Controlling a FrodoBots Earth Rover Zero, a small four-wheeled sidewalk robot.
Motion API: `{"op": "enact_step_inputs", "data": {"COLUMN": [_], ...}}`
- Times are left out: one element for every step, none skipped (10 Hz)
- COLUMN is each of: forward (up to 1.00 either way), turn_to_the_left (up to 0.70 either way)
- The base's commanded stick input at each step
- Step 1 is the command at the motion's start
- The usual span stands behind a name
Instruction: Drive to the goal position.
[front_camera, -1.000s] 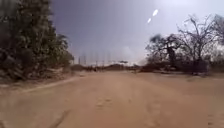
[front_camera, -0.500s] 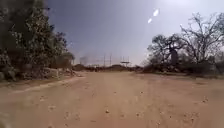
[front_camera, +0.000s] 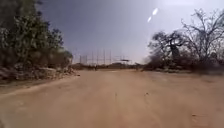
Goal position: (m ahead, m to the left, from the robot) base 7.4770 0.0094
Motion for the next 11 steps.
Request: {"op": "enact_step_inputs", "data": {"forward": [1.0,1.0,1.0,1.0,1.0,1.0,1.0,1.0,1.0,1.0,1.0], "turn_to_the_left": [0.03,0.03,0.03,0.03,0.03,0.03,0.03,0.03,0.03,0.03,0.03]}}
